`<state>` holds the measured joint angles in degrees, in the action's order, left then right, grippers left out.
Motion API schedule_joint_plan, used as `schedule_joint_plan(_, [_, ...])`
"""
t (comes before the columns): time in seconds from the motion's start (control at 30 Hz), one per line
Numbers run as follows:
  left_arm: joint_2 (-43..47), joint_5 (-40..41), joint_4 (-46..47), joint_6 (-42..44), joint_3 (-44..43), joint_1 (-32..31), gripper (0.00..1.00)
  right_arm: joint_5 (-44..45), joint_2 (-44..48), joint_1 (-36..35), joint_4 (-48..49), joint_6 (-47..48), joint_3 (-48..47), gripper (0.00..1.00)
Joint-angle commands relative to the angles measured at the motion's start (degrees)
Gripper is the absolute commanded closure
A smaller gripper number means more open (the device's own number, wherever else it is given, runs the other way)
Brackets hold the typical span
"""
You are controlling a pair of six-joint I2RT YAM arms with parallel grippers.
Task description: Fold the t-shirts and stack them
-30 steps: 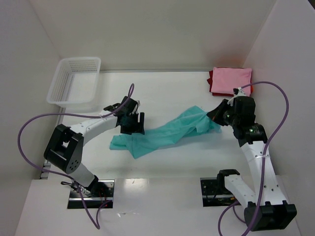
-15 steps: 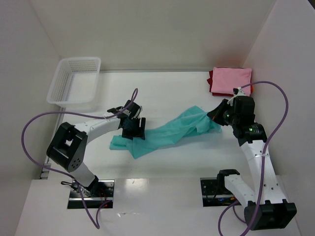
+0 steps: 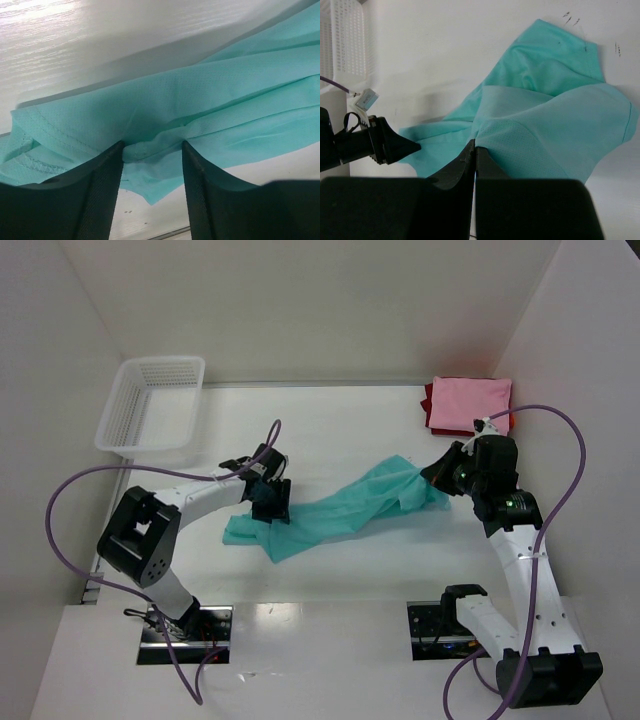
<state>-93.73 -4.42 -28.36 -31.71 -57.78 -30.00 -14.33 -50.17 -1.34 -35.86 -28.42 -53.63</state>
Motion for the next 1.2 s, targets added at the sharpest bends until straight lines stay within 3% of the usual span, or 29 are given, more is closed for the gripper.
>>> schedule_joint_plan(0.0, [-0.6, 0.1, 1.0, -0.3, -1.9, -0.2, 0.52, 0.4, 0.7, 0.3, 0.9, 0.9, -0.4, 0.99])
schedule_joint_plan(0.37, [1.6, 0.1, 0.1, -0.3, -2.4, -0.2, 0.77, 0.4, 0.7, 0.3, 0.9, 0.9, -0.4, 0.99])
schedule_joint_plan(0.53, [4.4, -1.0, -1.3, -0.3, -1.9, -0.2, 0.98, 0.4, 0.7, 0.3, 0.9, 0.9, -0.4, 0.99])
schedule_joint_plan(0.77, [9.3, -2.0, -4.3, 0.2, -3.4, -0.2, 1.00, 0.9, 0.7, 0.3, 0.9, 0.9, -0.8, 0.99])
schedule_joint_plan(1.17, [33.2, 18.5, -5.3, 1.5, -11.1, -0.2, 1.00, 3.2, -1.6, 0.8, 2.7, 0.4, -8.7, 0.99])
